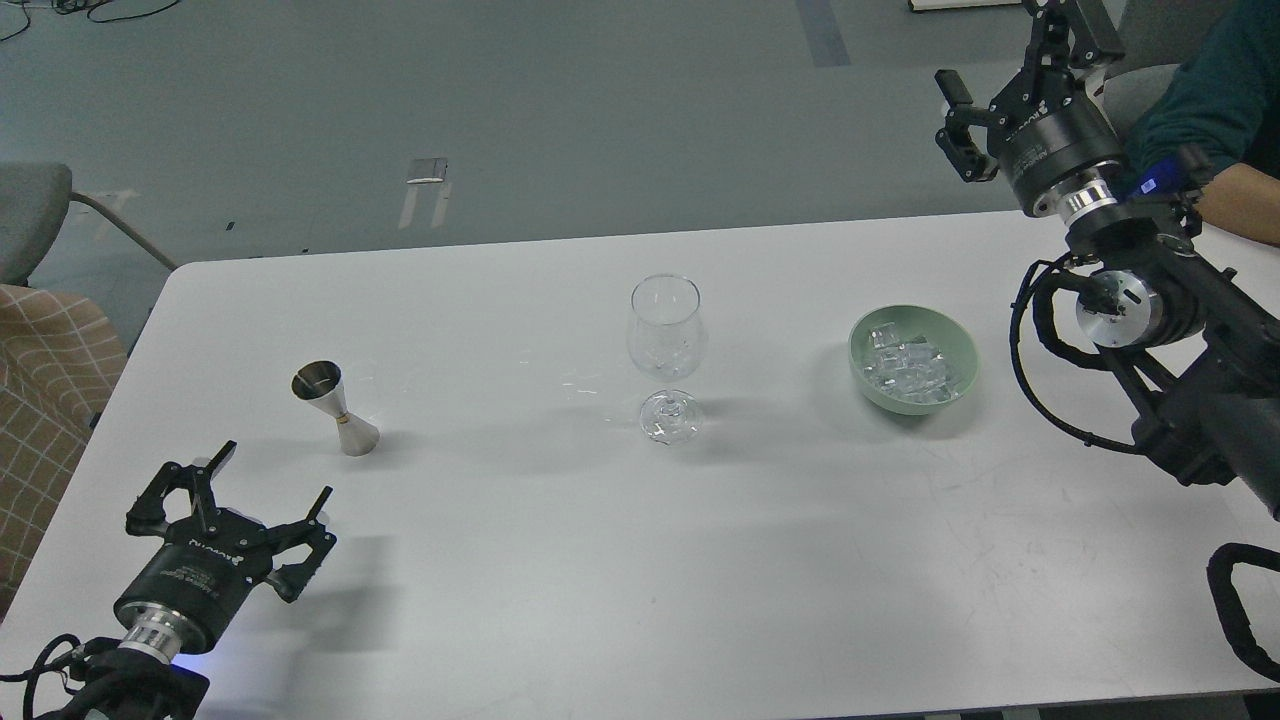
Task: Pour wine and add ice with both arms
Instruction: 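Lower the left gripper toward the metal jigger, then close the left gripper around the metal jigger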
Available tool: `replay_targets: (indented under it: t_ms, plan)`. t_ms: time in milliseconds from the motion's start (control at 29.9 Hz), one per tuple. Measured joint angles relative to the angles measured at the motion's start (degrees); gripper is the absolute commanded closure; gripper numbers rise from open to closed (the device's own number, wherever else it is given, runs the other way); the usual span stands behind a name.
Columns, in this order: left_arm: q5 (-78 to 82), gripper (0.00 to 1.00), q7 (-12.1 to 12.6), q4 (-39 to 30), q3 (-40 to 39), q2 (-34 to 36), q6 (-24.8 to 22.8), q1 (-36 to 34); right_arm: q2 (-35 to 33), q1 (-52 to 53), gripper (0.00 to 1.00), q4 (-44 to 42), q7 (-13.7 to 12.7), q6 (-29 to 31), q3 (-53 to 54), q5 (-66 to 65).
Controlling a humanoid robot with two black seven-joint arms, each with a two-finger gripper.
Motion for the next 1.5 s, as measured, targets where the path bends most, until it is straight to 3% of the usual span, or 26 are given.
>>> replay_targets:
  t_ms: [635, 1503]
  plan:
    - [2.1, 0.02, -2.3, 11.5, 1.8, 0.0, 0.3, -10.7, -0.4, -0.9, 0.00, 0.0, 0.0, 0.0, 0.0, -0.1]
    - [2.9, 0.03, -2.8, 21.9, 4.9, -0.1, 0.6, -20.6, -0.3, -2.4, 0.00, -0.1, 0.0, 0.0, 0.0, -0.1]
